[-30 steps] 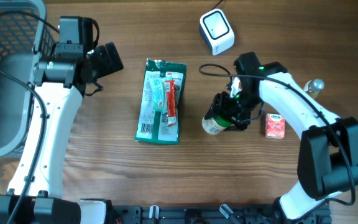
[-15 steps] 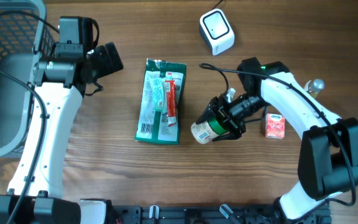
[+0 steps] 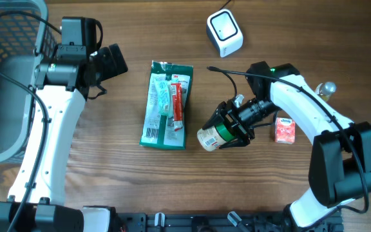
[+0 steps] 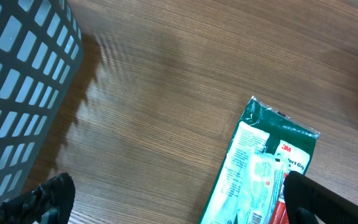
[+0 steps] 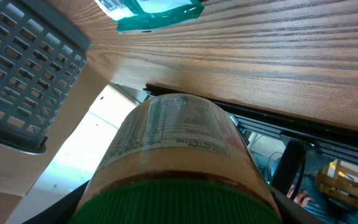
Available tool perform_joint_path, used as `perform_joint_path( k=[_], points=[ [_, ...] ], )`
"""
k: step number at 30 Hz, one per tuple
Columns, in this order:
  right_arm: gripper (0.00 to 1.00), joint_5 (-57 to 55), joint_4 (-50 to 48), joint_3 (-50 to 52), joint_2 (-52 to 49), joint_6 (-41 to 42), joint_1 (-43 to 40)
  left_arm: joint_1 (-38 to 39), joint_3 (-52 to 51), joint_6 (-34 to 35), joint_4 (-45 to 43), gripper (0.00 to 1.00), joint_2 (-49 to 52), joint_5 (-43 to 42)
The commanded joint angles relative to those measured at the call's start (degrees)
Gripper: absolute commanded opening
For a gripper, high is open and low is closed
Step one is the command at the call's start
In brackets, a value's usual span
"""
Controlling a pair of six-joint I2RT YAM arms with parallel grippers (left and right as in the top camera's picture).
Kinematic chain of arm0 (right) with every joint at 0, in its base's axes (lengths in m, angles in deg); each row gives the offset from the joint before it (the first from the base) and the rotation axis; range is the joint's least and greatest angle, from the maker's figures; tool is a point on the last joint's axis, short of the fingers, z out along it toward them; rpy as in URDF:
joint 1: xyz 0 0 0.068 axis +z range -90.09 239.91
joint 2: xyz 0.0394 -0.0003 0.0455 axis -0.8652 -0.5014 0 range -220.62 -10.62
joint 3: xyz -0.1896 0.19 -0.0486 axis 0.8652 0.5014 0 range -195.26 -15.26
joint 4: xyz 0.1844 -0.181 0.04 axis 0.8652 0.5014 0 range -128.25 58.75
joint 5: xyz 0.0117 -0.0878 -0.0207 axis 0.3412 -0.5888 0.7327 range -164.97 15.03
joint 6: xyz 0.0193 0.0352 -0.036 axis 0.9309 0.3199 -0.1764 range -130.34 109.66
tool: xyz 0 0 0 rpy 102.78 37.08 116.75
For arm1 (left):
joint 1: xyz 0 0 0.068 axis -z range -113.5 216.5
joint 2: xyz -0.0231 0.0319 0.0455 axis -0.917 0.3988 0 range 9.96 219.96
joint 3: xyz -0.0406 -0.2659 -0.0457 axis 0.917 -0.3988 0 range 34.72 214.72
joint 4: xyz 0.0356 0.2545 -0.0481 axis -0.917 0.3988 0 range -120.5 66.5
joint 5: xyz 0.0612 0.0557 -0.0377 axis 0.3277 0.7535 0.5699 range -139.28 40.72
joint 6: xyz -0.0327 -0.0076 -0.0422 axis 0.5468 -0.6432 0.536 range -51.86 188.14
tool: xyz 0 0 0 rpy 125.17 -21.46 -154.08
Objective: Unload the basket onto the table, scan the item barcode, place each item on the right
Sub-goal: 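Lift the jar and tip it sideways with the right gripper, then carry the jar up to the white scanner with the right gripper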
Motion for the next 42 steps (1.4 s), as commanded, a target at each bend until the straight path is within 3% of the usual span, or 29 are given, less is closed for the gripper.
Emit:
perform_joint_path(
  k=[1, 9, 14, 18, 23, 25, 34, 42],
  points=[
    [0.04, 0.9, -2.3, -1.3, 1.9, 0.4, 0.2, -0.3, 0.5, -0.7, -0.1, 0.99, 0.2, -0.5],
    [0.04, -24.9, -20.4, -1.3, 1.9, 2.2, 0.2, -0.3, 0.5, -0.7, -0.1, 1.0, 0.2, -0.5],
    [0.05, -15.8, -25.2, -3.5, 1.9, -12.7, -1.0, -0.3, 0.5, -0.7, -0.1, 1.0, 0.2, -0.5],
    [0.05, -24.5, -16.1, -15.0, 1.9, -12.0, -2.0, -0.3, 0.5, -0.7, -0.1, 1.0, 0.2, -0.5],
    [0.04, -35.1, -2.7, -32.6, 1.9, -18.0, -1.7, -0.3, 0.5, -0.7, -0.1, 1.0, 0.2, -0.5],
    [0.05, -38.5, -2.7, -35.6, 1.9, -18.1, -1.7, -0.3, 0.5, -0.7, -0.1, 1.0, 0.2, -0.5],
    [0.04, -51.7, -25.5, -31.4, -2.9, -20.9, -1.7, -0.3, 0.5, -0.7, -0.1, 1.0, 0.2, -0.5],
    [0.05, -52.6, -47.0, -29.6, -12.5, -20.8, -1.7, -0.3, 0.5, -0.7, -0.1, 1.0, 0.2, -0.5]
  ],
)
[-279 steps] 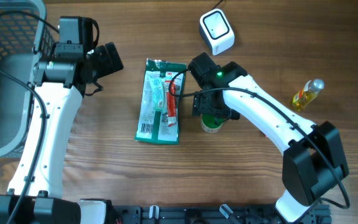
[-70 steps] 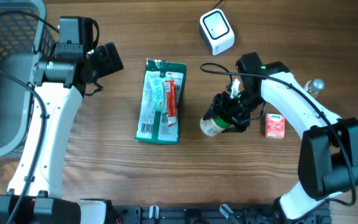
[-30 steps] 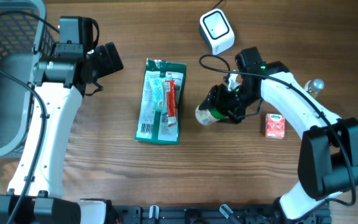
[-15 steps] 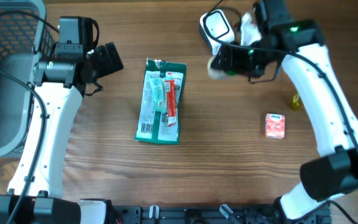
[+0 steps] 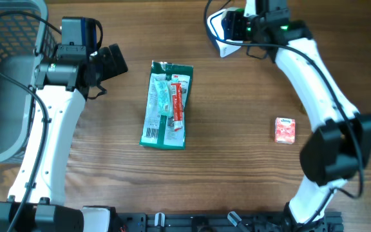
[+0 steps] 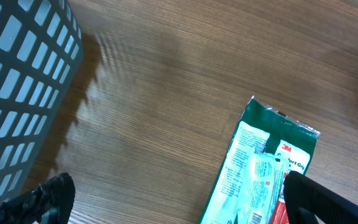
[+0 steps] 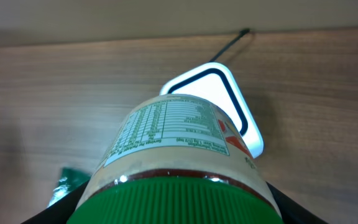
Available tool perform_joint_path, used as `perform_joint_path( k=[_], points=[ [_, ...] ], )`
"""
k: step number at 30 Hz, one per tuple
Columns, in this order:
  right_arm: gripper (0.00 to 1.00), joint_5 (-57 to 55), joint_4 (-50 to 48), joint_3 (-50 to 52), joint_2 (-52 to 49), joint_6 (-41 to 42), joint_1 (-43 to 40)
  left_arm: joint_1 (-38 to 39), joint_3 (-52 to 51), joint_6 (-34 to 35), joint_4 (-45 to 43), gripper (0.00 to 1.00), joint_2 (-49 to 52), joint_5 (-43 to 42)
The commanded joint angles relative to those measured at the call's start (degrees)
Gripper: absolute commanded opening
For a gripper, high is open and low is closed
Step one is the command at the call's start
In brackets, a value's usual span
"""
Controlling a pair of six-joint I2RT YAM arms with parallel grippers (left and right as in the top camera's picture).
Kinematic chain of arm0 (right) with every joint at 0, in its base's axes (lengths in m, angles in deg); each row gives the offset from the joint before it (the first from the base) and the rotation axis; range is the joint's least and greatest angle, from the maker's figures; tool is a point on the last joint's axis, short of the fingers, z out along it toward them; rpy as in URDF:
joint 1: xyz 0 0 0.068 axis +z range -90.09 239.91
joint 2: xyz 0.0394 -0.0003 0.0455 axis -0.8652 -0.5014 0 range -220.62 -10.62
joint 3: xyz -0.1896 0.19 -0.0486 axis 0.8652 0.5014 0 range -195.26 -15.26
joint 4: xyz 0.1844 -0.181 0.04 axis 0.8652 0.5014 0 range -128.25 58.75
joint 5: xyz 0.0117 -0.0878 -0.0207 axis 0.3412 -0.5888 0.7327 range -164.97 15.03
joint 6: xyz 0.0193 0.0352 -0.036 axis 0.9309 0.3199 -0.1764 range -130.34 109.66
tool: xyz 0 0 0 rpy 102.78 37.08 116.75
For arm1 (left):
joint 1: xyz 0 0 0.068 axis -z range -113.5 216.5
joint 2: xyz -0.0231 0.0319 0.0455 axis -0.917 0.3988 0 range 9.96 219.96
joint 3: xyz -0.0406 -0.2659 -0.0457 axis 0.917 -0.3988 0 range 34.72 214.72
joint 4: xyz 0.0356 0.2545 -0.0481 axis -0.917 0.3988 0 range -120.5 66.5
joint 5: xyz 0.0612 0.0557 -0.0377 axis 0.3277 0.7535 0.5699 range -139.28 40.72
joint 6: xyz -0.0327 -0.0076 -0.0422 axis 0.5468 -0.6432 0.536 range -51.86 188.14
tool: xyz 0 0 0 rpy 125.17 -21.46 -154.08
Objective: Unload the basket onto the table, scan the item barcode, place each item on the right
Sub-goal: 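Carry the jar up to the white scanner with the right gripper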
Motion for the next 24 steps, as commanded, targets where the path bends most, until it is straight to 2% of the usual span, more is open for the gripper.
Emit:
perform_joint_path(
  k=[1, 10, 13, 24],
  points=[
    [0.05, -1.9, -8.2, 0.3, -4.3, -0.7, 0.0, -0.3, 0.5, -0.7, -0.1, 1.0, 0.2, -0.5],
    [0.05, -2.4, -18.2, 0.3, -12.3, -0.7, 0.0, -0.3, 0.5, -0.7, -0.1, 1.0, 0.2, -0.5],
    [0.04, -2.5, -22.1, 0.3, -14.3, 2.3, 0.0, -0.3, 0.5, -0.7, -0.1, 1.0, 0.2, -0.5],
    [0.05, -2.5, -32.5, 0.6, -16.4, 3.6, 0.0, -0.3, 0.5, -0.7, -0.1, 1.0, 0.2, -0.5]
  ],
)
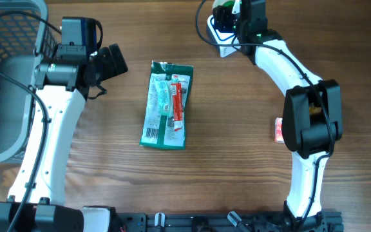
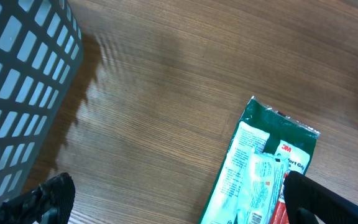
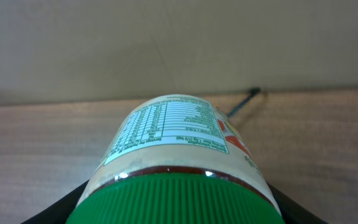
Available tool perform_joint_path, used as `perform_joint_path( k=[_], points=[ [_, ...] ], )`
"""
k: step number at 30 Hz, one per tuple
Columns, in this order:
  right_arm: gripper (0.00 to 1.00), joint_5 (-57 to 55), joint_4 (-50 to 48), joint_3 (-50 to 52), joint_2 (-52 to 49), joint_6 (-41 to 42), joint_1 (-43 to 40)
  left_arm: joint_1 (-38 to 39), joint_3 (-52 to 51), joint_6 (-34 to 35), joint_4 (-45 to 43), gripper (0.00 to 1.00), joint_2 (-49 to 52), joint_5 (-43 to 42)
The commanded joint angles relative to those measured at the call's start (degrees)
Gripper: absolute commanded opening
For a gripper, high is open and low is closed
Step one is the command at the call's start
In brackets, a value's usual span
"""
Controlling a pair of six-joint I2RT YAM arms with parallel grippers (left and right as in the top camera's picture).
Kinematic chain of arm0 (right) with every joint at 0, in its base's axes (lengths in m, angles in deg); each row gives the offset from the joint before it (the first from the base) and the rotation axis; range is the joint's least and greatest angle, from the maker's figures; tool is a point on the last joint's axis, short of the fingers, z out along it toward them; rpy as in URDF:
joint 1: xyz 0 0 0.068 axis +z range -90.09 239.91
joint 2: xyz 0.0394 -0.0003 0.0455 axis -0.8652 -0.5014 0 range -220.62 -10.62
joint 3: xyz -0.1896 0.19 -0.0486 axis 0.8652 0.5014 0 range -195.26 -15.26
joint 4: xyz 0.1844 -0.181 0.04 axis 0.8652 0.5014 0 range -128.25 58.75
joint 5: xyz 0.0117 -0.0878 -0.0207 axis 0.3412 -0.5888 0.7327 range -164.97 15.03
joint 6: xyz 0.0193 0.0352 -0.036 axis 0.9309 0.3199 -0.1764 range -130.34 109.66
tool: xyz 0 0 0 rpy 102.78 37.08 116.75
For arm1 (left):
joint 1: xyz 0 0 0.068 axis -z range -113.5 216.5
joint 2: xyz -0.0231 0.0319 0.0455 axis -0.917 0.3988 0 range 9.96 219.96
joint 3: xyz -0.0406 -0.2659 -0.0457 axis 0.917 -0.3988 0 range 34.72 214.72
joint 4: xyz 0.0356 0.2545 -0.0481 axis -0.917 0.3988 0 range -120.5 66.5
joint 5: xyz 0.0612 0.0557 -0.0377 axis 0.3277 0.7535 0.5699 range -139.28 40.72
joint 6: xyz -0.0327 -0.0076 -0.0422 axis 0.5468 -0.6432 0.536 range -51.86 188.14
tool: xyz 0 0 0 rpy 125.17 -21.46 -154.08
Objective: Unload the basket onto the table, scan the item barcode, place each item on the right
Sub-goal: 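Carry the jar up to the white scanner with the right gripper, then move the jar right and set it upright beside the Kleenex pack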
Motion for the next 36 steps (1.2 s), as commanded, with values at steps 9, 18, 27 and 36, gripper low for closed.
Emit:
perform_joint_path(
  k=[9, 18, 27, 36],
  points=[
    [0.05, -0.3, -3.2, -0.2, -3.9, -0.9, 0.0, -0.3, 0.5, -0.7, -0.1, 1.0, 0.2, -0.5],
    [0.04, 0.3, -2.8, -0.2, 7.3, -8.1, 0.0, -0.3, 0.5, -0.7, -0.1, 1.0, 0.2, -0.5],
    [0.05, 0.1, 25.5, -0.2, 27.2, -7.9, -1.3, -0.3, 0.5, -0.7, -0.1, 1.0, 0.2, -0.5],
    [0.13, 0.1, 59.0, 0.5, 31.5, -4.5, -2.4, -0.3, 0.5, -0.7, -0.1, 1.0, 0.2, -0.5]
  ],
)
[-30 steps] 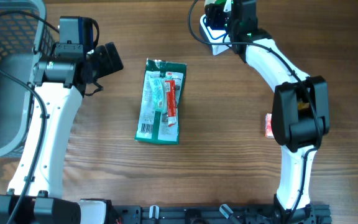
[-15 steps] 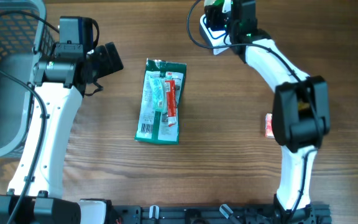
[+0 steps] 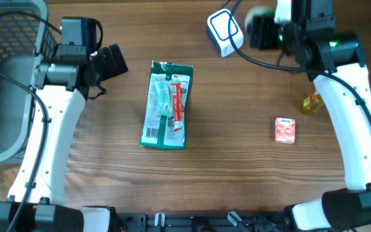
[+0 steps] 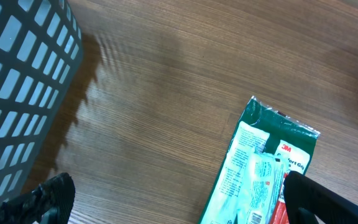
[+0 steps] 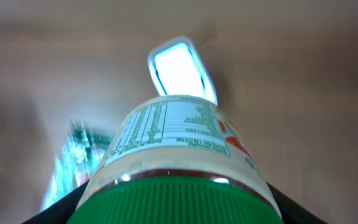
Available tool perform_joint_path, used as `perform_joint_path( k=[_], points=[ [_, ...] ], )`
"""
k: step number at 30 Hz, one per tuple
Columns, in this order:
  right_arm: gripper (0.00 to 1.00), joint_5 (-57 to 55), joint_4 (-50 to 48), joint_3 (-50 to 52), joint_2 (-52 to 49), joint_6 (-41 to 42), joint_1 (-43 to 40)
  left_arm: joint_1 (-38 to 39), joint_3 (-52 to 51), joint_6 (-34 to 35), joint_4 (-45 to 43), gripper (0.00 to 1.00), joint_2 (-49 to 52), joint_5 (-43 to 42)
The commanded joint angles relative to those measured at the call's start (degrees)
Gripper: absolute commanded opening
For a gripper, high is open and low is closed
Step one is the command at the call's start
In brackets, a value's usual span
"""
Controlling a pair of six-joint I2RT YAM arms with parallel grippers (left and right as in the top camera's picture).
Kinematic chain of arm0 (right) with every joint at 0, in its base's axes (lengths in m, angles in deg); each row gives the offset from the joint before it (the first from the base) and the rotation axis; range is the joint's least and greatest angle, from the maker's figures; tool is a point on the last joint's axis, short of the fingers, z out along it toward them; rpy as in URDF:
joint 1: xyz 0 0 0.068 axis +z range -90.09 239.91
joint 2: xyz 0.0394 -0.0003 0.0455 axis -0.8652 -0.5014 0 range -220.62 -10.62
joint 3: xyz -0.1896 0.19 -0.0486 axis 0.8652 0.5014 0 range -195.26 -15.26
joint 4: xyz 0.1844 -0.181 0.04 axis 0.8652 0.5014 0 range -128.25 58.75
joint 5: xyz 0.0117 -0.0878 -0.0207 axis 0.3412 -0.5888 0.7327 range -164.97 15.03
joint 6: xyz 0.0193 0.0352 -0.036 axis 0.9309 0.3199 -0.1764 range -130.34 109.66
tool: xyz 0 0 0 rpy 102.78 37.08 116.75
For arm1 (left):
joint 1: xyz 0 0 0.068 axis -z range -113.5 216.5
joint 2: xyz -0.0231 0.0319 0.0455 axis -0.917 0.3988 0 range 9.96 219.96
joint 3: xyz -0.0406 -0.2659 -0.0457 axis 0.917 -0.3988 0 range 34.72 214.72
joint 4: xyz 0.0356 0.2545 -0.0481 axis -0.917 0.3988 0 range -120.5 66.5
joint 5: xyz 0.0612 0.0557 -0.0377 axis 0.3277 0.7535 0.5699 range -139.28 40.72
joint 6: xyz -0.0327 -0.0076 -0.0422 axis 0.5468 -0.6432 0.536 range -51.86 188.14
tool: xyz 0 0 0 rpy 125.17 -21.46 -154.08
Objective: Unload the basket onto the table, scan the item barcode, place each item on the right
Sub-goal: 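Move the jar right and set it upright beside the Kleenex pack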
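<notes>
A glass jar [image 5: 173,137] with a green lid and a nutrition label fills the right wrist view, and my right gripper [image 3: 265,32] is shut on it. The jar hangs just right of the white barcode scanner [image 3: 224,29] at the table's far side. Beyond the jar in the right wrist view, the scanner [image 5: 181,67] shows blurred. My left gripper [image 4: 179,199] is open and empty, hovering left of the green package [image 3: 166,106]. That green package [image 4: 263,165] lies between its fingers' line in the left wrist view.
A grey wire basket [image 3: 5,77] stands at the left edge. A pink tissue pack [image 3: 285,129] and a small yellow item [image 3: 311,104] lie at the right. The scanner's black cable [image 3: 269,61] runs toward the right arm.
My right gripper has moved with the jar from the far edge above the scanner to just right of it. The scanner shows again in the right wrist view. The left arm has not moved.
My right gripper held the jar low at the table's middle, beside the green package. Then it held the jar at the scanner, then past it at the far edge. Now the jar hangs right of the scanner. The left gripper stayed open throughout.
</notes>
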Motion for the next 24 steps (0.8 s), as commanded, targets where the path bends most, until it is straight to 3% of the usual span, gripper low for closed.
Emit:
perform_joint_path(
  k=[1, 6, 15, 24],
  points=[
    [0.13, 0.0, 8.6, 1.8, -2.8, 3.4, 0.0, -0.3, 0.5, -0.7, -0.1, 1.0, 0.2, -0.4],
    [0.11, 0.0, 13.9, 9.4, -4.3, 5.0, 0.0, -0.3, 0.5, -0.7, -0.1, 1.0, 0.2, -0.5],
    [0.15, -2.6, -1.2, 30.6, -4.3, 5.0, 0.0, -0.3, 0.5, -0.7, -0.1, 1.0, 0.2, -0.4],
    [0.17, -11.9, -7.1, 41.0, -4.3, 5.5, 0.0, -0.3, 0.5, -0.7, -0.1, 1.0, 0.2, -0.5]
  ],
)
